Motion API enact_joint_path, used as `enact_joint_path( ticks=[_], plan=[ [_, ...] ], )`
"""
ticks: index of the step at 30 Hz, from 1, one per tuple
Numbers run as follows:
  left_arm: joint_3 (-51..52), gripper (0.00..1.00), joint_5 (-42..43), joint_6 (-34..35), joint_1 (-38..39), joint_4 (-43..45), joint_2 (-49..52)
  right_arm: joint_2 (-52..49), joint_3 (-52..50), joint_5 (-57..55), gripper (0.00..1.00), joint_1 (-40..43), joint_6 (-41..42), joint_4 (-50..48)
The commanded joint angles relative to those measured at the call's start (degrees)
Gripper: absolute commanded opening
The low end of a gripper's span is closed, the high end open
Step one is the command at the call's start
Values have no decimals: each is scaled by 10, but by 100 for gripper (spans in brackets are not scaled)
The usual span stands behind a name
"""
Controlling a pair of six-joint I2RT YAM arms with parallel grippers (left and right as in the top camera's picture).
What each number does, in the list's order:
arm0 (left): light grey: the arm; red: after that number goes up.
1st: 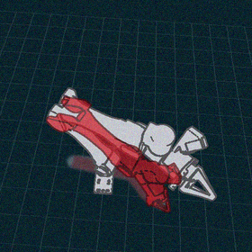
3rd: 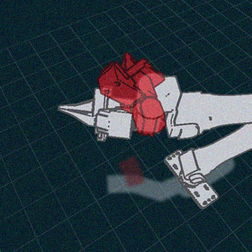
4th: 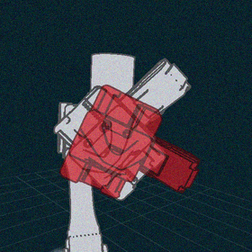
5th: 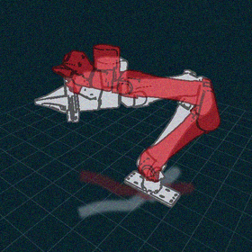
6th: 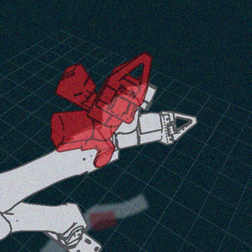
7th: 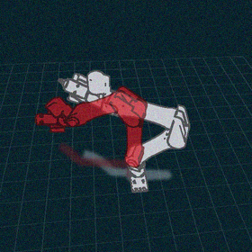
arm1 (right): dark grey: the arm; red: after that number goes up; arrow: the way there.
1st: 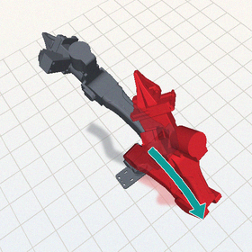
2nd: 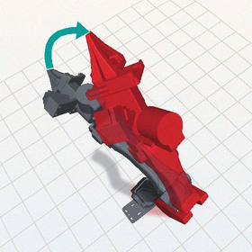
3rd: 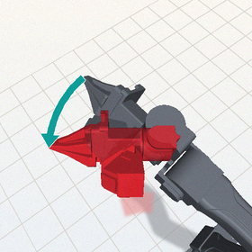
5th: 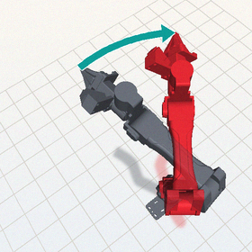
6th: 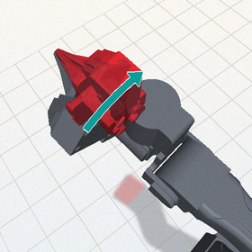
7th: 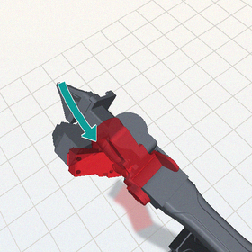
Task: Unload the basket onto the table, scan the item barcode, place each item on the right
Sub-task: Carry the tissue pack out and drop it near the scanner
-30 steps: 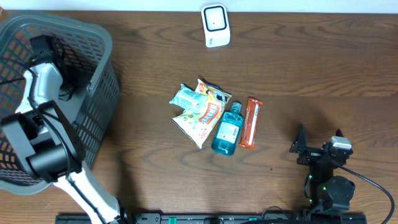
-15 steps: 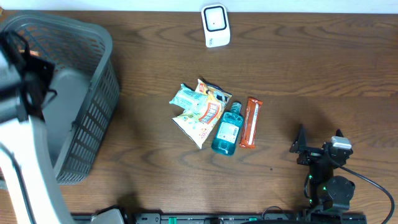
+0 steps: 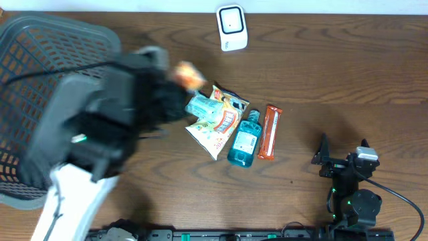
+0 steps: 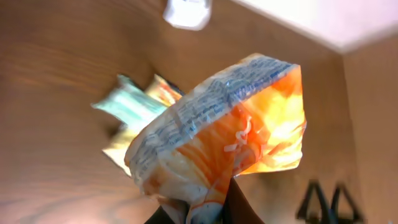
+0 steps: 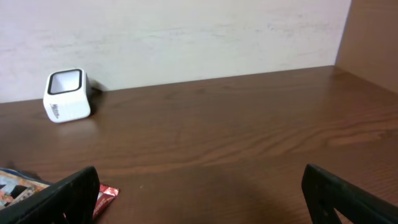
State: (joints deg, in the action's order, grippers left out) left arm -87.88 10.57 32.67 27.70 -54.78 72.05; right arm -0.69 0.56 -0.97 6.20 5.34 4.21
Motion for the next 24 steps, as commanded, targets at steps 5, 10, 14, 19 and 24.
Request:
enact_joint_path(
  ticks=[5,10,14,19,24],
  plan=[
    [-3,7,-75,-20,153,100,148,2,-3,3,99,5,-9,0],
    [-3,8,-74,-20,188,225,269,2,-3,3,99,5,-9,0],
    [-3,8,-68,23,202,311,350,2,-3,3,99,5,-9,0],
    [-3,8,-67,39,208,377,422,2,-3,3,99,5,-9,0],
    [-3,50,-68,38,209,397,455,2,-3,3,99,5,-9,0]
  ],
)
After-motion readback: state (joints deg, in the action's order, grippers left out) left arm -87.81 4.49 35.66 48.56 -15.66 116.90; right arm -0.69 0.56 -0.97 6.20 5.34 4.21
